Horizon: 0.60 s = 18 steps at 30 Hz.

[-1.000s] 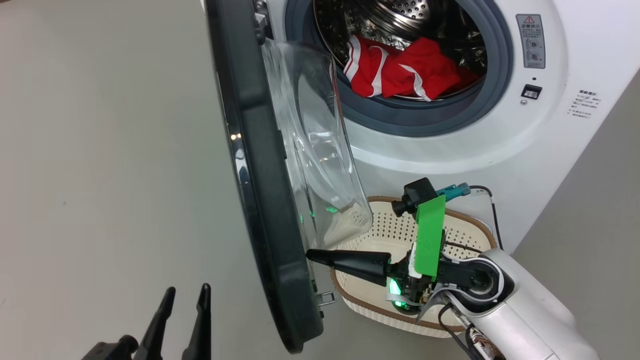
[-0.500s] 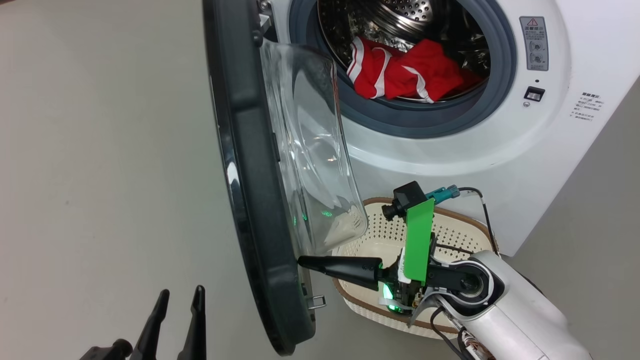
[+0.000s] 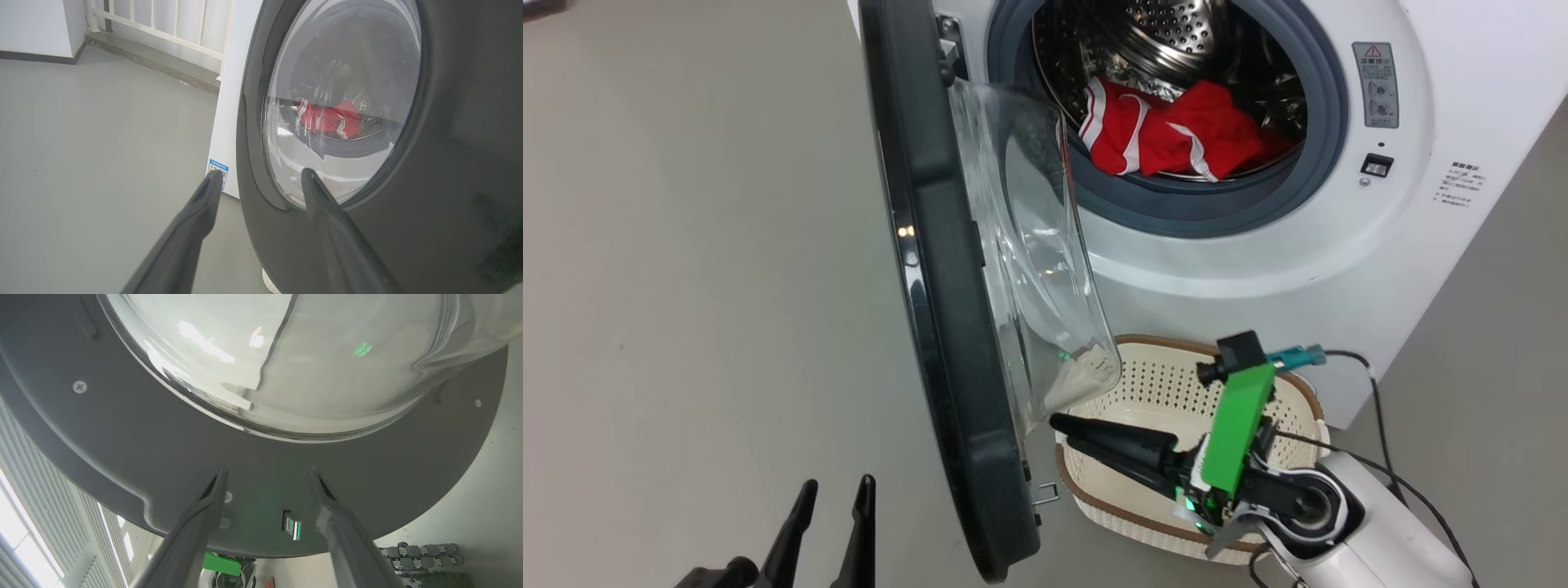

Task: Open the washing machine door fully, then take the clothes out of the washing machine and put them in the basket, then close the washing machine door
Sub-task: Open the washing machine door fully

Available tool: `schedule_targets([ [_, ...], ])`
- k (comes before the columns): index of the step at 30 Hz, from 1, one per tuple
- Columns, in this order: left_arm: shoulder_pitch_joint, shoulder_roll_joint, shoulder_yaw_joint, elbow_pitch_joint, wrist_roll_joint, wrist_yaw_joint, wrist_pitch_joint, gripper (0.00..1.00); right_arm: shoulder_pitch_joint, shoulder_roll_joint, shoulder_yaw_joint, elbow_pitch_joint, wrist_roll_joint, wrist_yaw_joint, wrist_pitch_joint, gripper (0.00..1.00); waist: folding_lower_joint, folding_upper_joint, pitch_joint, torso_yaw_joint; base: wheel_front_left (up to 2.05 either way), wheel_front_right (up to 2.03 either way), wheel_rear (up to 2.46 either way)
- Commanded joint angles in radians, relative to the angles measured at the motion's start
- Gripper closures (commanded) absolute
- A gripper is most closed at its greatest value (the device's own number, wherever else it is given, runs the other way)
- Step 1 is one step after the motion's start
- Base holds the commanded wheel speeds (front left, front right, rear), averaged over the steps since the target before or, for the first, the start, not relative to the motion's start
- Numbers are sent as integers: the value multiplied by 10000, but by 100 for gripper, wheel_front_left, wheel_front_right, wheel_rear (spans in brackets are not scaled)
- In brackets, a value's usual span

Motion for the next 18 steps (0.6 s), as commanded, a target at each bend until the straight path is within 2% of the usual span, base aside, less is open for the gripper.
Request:
schedule_targets([
  [1, -177, 102, 298, -158, 165, -22, -94, 0, 156, 59, -129, -195, -145, 50, -228, 0, 0, 0, -66, -47, 0, 0, 0],
  [10, -245, 102, 421, -121, 212, -48, -94, 0, 960, -156, -561, -21, -565, 50, -830, 0, 0, 0, -48, -286, 0, 0, 0],
  [18, -231, 102, 527, -121, 170, -59, -94, 0, 1579, -504, -798, 93, -1483, 50, -2107, 0, 0, 0, -29, -466, 0, 0, 0],
])
